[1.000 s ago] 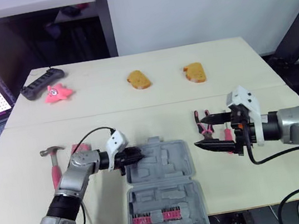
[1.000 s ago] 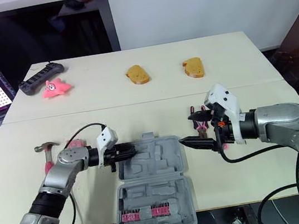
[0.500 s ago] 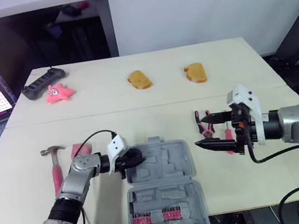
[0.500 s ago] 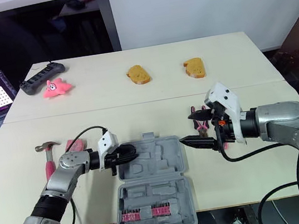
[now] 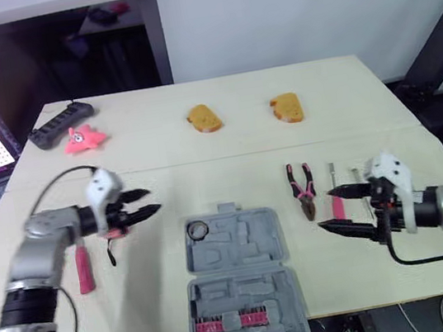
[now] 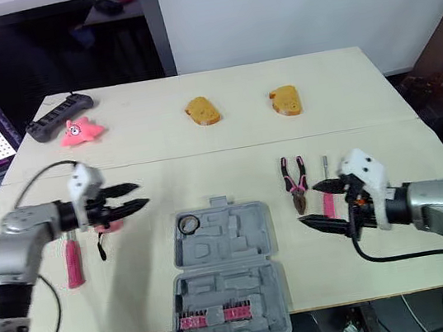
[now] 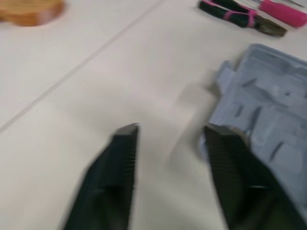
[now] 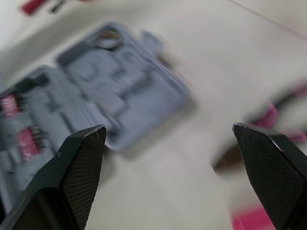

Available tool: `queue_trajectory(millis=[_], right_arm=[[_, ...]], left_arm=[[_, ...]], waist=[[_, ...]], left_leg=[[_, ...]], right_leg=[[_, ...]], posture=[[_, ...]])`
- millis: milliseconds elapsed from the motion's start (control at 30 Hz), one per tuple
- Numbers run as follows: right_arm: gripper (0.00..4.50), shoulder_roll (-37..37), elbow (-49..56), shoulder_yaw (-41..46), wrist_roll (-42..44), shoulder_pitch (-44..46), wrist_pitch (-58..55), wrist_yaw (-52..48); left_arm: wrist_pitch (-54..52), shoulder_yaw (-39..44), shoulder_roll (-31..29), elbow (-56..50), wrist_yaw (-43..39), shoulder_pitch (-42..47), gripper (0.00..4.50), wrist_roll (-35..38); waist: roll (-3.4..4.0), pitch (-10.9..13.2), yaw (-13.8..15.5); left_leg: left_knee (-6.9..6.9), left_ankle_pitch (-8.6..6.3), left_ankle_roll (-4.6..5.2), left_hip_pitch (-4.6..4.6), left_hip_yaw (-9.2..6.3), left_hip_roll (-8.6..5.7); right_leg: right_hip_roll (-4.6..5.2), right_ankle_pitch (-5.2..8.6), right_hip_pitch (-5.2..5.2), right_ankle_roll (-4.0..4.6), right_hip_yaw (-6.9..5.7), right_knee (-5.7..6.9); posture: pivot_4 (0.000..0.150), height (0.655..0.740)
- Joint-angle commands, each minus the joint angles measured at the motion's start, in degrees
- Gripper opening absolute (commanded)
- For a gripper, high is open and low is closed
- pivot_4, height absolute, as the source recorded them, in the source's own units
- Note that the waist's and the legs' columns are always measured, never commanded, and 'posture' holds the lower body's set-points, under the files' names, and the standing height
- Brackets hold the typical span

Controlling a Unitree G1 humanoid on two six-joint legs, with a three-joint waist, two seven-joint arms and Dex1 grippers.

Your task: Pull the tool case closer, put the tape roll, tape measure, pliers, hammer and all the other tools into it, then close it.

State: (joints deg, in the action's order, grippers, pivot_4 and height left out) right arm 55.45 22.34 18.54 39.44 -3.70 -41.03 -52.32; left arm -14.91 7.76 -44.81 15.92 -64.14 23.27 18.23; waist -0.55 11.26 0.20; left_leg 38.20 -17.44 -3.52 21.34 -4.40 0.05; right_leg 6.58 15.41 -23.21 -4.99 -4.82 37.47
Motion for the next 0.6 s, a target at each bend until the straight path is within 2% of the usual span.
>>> queue_trajectory(millis=[33, 200, 300, 467, 600], right_arm=[[4.50, -0.88, -4.55, 4.51, -4.21, -4.68, 7.88, -3.29], [4.50, -3.01, -17.80, 10.80, -9.58, -10.50, 20.59, -6.89], [4.50, -4.44, -27.15, 14.68, -11.83, -11.97, 28.39, -7.63], [4.50, -5.68, -37.06, 18.01, -12.69, -11.71, 35.42, -8.23], [4.50, -5.69, -40.73, 18.35, -12.22, -10.87, 36.81, -8.40]], left_arm=[[6.38, 7.02, -3.96, 5.81, 1.31, -2.48, 4.44, -0.02], [17.51, 15.23, -11.07, 19.95, 1.26, -10.89, 4.44, -0.88], [20.78, 20.38, -13.49, 27.45, 1.47, -15.25, 4.44, 0.77], [23.17, 25.02, -13.69, 33.57, 1.87, -18.87, 4.44, 2.65], [23.17, 26.84, -12.84, 32.83, 2.45, -20.77, 4.44, 3.85]], waist=[[0.00, 0.00, 0.03], [0.00, 0.00, -0.03], [0.00, 0.00, -0.02], [0.02, -0.01, 0.41], [0.01, -0.02, 0.32]], left_leg=[[-0.03, 0.00, 0.00, -0.01, 0.00, 0.00], [-0.04, -0.01, 0.02, 0.00, 0.08, 0.00], [-0.05, -0.01, 0.02, -0.02, 0.09, 0.00], [-0.06, -0.01, 0.02, -0.03, 0.10, 0.00], [-0.06, -0.01, 0.02, -0.05, 0.11, 0.01]], right_leg=[[0.00, 0.00, 0.00, 0.00, 0.00, 0.00], [0.03, 0.00, -0.01, -0.01, 0.02, -0.05], [0.03, 0.01, -0.01, -0.01, 0.02, -0.04], [0.06, 0.01, 0.00, -0.02, 0.02, -0.04], [0.06, 0.01, 0.02, -0.01, 0.02, -0.03]], posture=[[0.150, 0.7400], [0.150, 0.7400], [0.150, 0.7400], [0.150, 0.7400], [0.150, 0.7400]])
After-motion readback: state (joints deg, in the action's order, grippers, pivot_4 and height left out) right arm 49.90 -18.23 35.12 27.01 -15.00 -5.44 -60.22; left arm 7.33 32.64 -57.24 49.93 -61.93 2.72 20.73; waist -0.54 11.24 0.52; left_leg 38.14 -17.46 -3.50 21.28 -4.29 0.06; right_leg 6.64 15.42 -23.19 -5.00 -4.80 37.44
